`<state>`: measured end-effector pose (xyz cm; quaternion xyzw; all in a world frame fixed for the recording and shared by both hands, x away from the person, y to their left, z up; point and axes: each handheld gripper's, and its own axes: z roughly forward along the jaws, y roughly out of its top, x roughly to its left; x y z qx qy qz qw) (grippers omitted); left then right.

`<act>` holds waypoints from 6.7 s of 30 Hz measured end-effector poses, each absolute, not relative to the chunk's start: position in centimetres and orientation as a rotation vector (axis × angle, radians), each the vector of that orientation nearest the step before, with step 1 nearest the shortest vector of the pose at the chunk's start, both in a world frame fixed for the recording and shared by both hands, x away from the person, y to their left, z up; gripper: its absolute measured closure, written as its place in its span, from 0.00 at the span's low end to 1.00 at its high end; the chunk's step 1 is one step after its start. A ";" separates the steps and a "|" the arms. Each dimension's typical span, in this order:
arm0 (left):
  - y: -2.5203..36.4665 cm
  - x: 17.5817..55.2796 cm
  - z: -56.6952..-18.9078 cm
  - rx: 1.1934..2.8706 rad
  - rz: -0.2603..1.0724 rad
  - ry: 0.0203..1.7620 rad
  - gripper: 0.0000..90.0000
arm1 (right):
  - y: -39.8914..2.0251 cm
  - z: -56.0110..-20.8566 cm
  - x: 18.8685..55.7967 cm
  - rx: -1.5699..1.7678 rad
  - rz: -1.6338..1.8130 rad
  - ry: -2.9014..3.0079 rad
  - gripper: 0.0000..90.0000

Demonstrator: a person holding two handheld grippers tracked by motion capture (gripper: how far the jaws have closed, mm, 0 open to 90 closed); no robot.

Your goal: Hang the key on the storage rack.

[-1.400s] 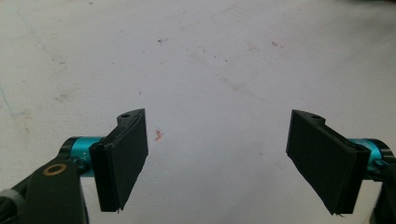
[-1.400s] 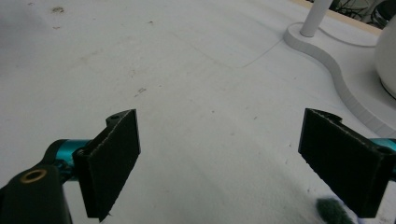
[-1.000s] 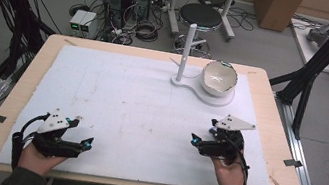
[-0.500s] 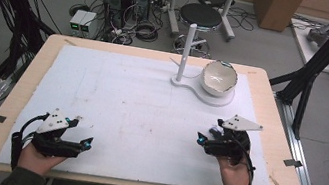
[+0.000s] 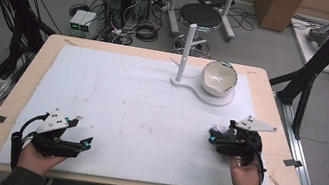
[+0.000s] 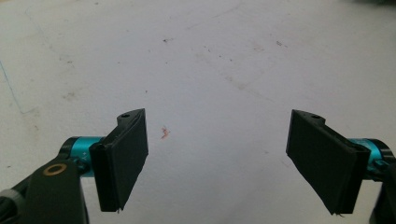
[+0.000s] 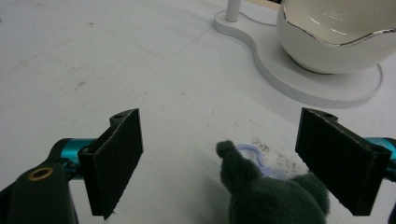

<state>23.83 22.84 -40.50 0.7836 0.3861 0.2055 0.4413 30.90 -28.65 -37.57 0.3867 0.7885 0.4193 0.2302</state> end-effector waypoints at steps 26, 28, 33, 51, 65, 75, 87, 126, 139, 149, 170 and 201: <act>22.8 23.9 -40.6 1.949 0.516 0.960 0.23 | -32.1 -39.0 31.3 1.187 1.041 2.164 0.18; 22.8 23.9 -40.6 1.949 0.517 0.960 0.24 | -32.2 -39.1 31.3 1.202 1.040 2.167 0.18; 22.8 23.9 -40.6 1.948 0.514 0.962 0.24 | -32.3 -39.5 31.4 1.208 1.026 2.182 0.19; 22.7 23.9 -40.7 1.952 0.514 0.964 0.24 | -32.7 -41.1 32.0 1.277 0.975 2.265 0.24; 22.7 23.9 -40.8 1.957 0.514 0.964 0.24 | -32.6 -41.8 32.3 1.308 0.931 2.315 0.30; 22.7 23.9 -40.8 1.958 0.515 0.963 0.24 | -32.9 -42.1 32.3 1.322 0.920 2.304 0.39; 22.7 23.9 -40.8 1.957 0.515 0.963 0.24 | -33.0 -42.0 32.3 1.319 0.920 2.313 0.46; 22.8 23.9 -40.7 1.953 0.515 0.964 0.23 | -32.6 -40.9 31.7 1.260 0.960 2.280 0.50; 22.8 23.9 -40.7 1.953 0.515 0.963 0.23 | -32.4 -40.2 31.3 1.237 0.989 2.257 0.50; 22.9 23.9 -40.7 1.953 0.518 0.963 0.24 | -32.1 -39.8 31.1 1.219 1.024 2.248 0.50; 23.0 23.9 -40.7 1.952 0.515 0.961 0.24 | -31.8 -39.1 30.9 1.190 1.076 2.233 0.50; 23.1 23.8 -40.7 1.946 0.515 0.964 0.24 | -30.2 -36.7 32.1 1.141 1.190 2.271 0.50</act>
